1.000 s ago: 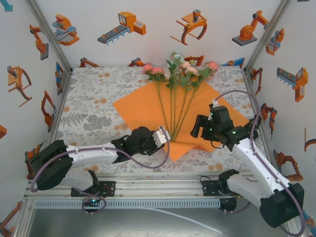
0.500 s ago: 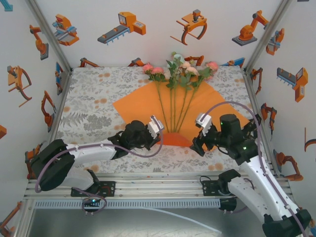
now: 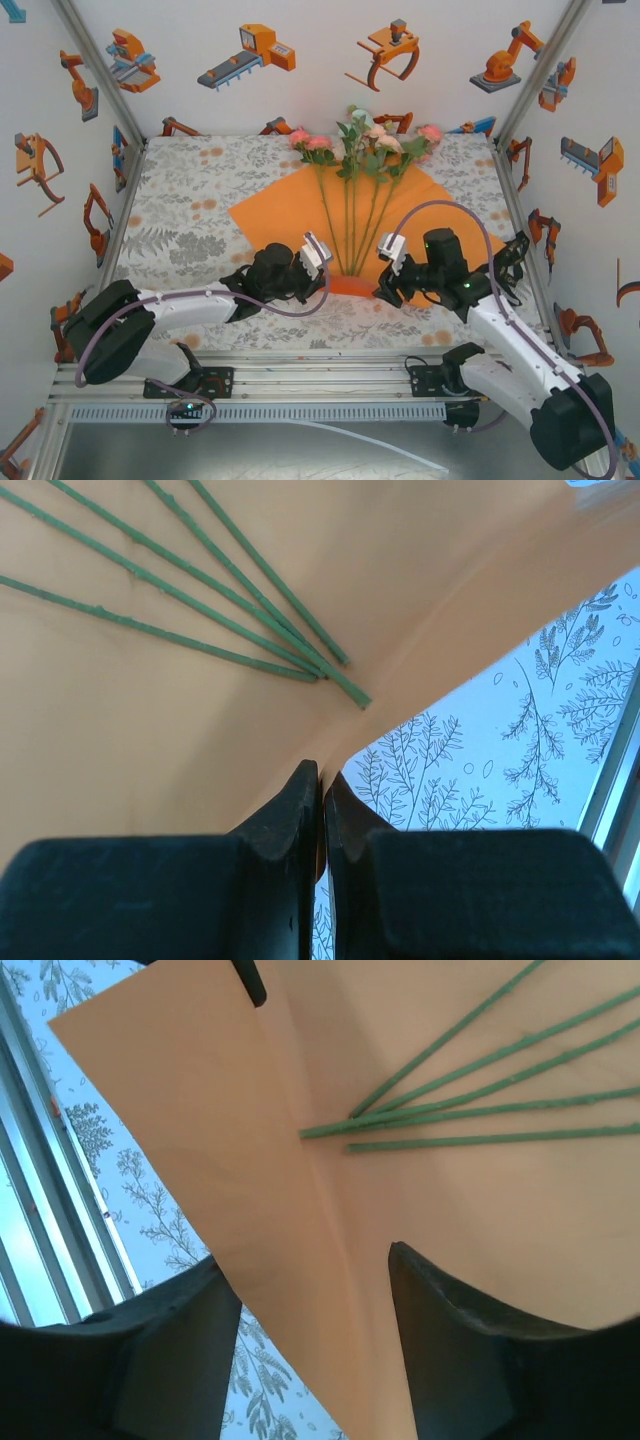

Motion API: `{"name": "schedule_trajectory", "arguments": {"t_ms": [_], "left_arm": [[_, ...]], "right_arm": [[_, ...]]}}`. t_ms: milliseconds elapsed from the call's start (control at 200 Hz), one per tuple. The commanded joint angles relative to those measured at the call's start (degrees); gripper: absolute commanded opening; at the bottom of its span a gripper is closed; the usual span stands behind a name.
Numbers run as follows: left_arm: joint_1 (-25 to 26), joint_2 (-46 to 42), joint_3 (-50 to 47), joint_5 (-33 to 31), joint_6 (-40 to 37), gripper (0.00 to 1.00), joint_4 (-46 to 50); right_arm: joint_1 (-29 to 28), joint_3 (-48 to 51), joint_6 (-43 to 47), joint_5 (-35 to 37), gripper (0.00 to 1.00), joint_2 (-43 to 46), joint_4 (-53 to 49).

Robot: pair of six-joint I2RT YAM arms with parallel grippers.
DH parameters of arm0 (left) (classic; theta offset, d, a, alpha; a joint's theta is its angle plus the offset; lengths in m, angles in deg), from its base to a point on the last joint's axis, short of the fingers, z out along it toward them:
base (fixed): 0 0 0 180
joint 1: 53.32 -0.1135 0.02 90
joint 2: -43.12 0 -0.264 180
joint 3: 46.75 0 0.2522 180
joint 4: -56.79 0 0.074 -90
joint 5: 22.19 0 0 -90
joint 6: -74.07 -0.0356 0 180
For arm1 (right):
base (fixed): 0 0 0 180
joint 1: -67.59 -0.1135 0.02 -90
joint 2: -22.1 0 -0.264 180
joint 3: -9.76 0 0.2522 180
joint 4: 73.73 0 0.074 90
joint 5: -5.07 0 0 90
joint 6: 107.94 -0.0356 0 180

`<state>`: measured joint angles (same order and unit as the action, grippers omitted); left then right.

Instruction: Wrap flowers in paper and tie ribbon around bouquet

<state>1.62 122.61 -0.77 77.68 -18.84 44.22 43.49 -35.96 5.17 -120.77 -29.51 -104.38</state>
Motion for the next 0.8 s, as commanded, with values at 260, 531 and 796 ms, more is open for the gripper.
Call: {"name": "schedule_trajectory", "arguments": {"t_ms": [260,531,796], "left_arm": [[-0.54,0.58,-2.04,1.73,1.51,0.48,1.84],[-0.53,-2.84,-3.42,1.85,3.77,0.19,6.72],[3.74,-12.39,-4.68,1.85,9.55,0.09,12.74]], "right_arm": [[-0.51,-1.33,-1.58,-3.26,0.02,3.99,-0.16],[-0.58,-3.81,-1.23,-4.22,0.00,6.19,-6.99],[-5.80,-5.11,-6.33,-2.74,0.00,16.10,-14.98]]}}
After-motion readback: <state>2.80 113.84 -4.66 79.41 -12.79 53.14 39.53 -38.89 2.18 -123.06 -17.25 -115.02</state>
